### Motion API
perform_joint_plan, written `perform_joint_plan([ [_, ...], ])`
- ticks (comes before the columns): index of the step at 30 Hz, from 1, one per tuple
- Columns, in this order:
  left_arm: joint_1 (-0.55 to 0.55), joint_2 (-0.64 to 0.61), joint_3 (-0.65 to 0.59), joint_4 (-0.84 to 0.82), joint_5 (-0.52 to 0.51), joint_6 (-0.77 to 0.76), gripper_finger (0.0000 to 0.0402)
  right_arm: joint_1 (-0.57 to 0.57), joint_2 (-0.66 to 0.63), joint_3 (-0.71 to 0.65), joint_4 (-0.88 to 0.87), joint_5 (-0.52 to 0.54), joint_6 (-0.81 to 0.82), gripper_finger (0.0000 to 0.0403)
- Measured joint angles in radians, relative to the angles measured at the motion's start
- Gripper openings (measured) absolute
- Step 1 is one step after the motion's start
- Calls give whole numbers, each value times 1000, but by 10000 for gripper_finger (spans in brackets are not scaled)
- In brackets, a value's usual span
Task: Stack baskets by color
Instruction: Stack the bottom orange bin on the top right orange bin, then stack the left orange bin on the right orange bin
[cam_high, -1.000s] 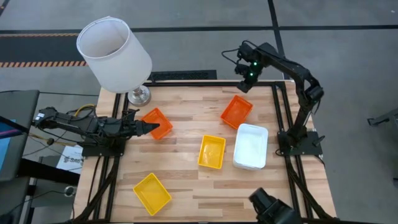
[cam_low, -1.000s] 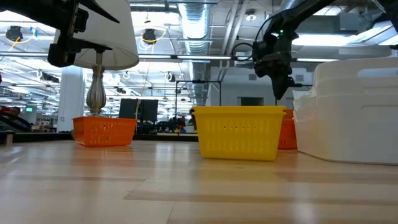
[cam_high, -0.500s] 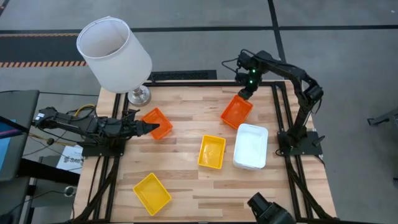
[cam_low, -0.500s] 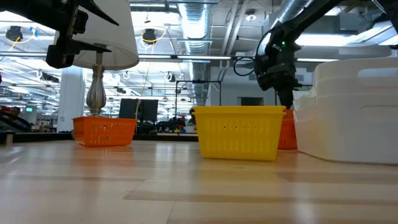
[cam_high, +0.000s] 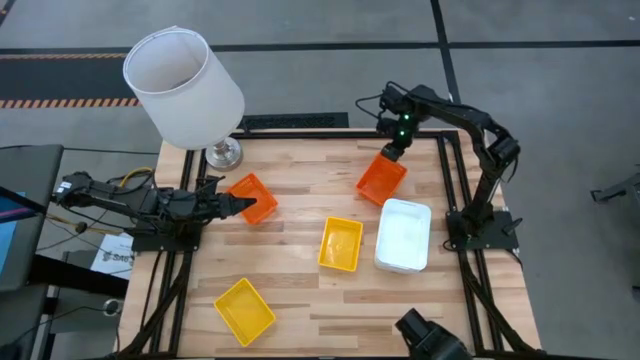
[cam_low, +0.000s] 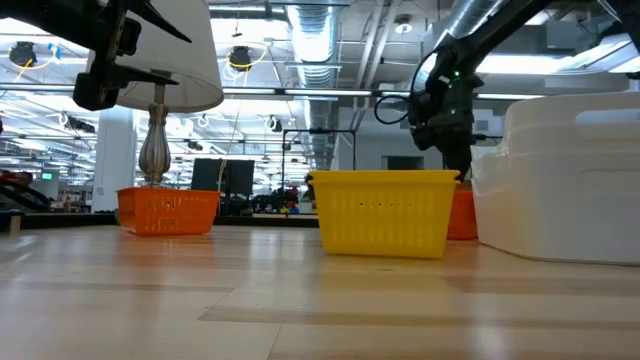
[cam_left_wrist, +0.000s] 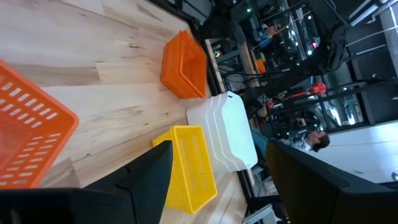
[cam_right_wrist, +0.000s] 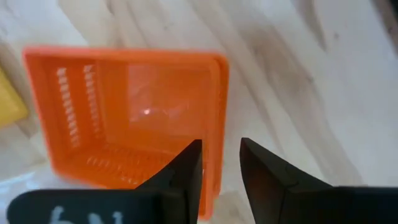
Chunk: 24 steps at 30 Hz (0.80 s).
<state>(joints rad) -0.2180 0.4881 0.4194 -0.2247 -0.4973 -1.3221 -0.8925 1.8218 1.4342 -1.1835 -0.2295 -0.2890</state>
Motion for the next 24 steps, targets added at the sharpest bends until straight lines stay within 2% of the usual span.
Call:
perform_joint_plan([
  [9,0,0,0,-6,0,-10,247,16,1,18,31,-28,31,120],
  [13,0,0,0,-6,-2,-10,247,58,-5,117,26,-94,90,120],
  [17,0,0,0,-5,-3,-10,247,149,-7,233,85,-102,181,120],
  [20,0,0,0,-4,-5,-10,247,244,-7,301,182,-62,255,120],
  [24,0,0,0,-2,-5,-10,247,397,-2,318,372,96,361,120],
])
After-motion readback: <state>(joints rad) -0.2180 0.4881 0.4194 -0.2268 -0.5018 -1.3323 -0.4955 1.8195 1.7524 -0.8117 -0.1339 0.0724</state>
